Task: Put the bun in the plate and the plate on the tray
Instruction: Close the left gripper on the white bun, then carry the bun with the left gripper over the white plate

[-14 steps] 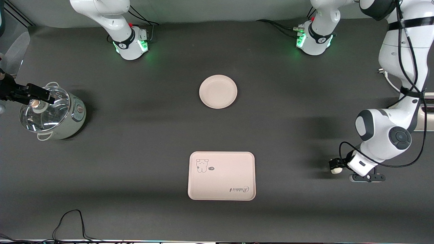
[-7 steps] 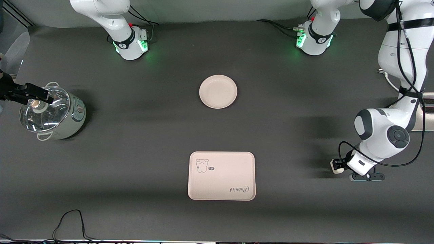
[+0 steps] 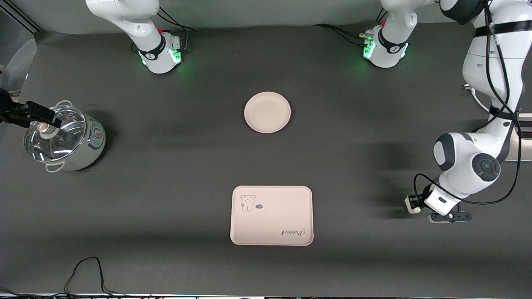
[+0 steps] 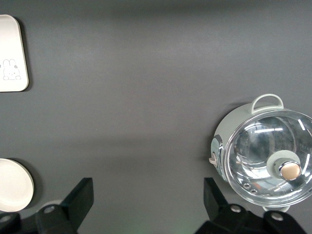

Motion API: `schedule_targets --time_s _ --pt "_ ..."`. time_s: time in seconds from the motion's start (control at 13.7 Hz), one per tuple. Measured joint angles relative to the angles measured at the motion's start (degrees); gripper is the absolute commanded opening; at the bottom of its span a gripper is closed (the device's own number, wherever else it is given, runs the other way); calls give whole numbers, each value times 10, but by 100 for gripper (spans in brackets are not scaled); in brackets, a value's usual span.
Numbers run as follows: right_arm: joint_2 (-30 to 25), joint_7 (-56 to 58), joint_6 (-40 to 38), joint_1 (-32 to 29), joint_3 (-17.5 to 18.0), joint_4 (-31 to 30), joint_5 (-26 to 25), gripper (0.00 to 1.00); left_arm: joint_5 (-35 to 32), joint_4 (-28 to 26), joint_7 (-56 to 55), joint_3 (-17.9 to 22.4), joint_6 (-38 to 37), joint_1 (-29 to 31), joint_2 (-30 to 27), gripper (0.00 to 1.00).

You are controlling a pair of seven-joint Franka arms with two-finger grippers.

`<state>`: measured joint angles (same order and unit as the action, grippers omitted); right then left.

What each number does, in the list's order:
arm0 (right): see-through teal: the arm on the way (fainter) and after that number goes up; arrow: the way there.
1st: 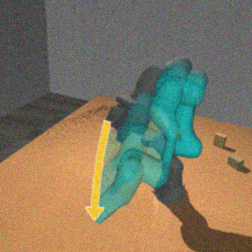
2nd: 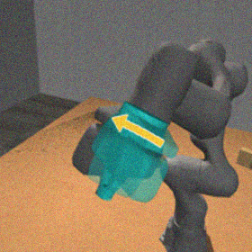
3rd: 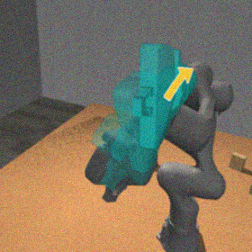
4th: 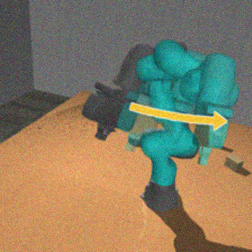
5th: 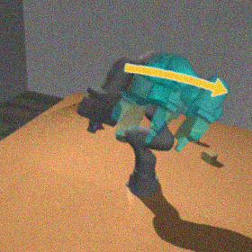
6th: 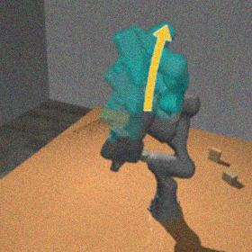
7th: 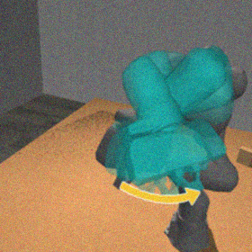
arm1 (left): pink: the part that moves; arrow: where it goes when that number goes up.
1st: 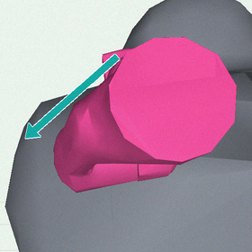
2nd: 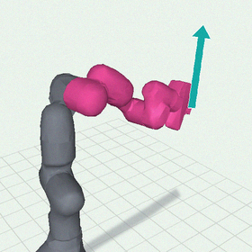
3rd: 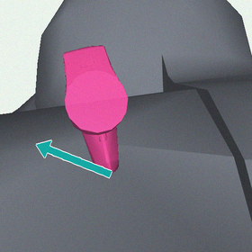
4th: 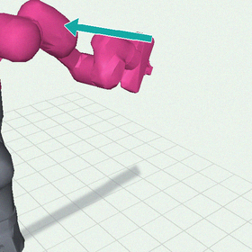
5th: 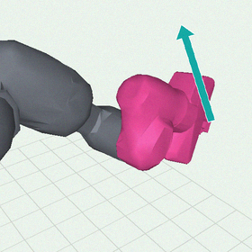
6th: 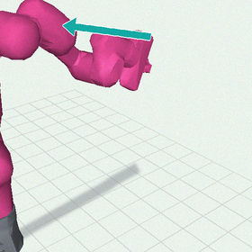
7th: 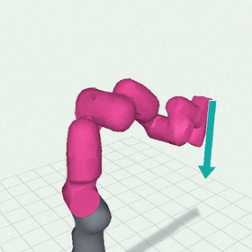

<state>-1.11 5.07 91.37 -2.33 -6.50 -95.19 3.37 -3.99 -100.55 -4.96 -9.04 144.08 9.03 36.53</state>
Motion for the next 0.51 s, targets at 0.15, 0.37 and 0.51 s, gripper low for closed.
schedule_targets --time_s 0.15,0.37,0.51 --pt "0 0 1 0 0 0 0 100 0 7 -56 -3 -88 -21 -47 27" --pt "0 0 6 0 -1 0 0 100 1 17 -151 -6 -278 -80 -151 27" --pt "0 0 7 0 -3 0 0 100 6 21 -220 -11 -364 -129 -210 27"
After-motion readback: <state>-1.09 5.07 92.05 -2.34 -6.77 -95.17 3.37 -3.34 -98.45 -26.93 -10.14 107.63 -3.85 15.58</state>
